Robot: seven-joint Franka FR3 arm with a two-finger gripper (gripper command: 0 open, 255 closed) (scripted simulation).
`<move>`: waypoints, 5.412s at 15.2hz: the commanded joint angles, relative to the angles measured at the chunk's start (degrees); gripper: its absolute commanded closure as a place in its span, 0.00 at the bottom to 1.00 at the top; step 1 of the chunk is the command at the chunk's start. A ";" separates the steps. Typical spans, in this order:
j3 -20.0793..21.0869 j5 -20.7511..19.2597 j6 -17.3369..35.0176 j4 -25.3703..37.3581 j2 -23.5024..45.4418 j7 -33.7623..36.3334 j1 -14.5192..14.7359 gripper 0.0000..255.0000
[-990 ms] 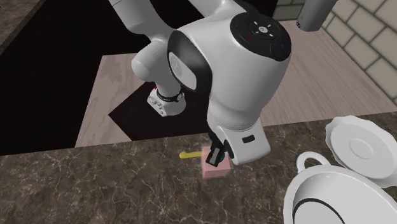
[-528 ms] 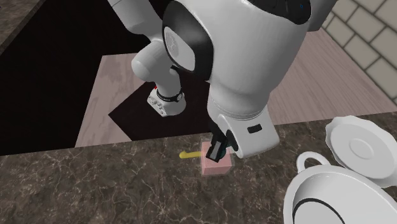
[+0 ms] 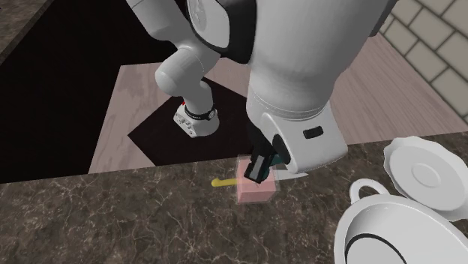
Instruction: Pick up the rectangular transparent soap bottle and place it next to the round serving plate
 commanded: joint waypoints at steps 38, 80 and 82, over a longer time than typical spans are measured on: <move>9.95 7.96 -20.01 32.70 14.64 9.81 6.29 1.00; 17.26 11.47 -1.25 30.25 32.18 24.70 12.76 1.00; 17.25 11.45 0.27 28.77 32.23 24.77 12.75 1.00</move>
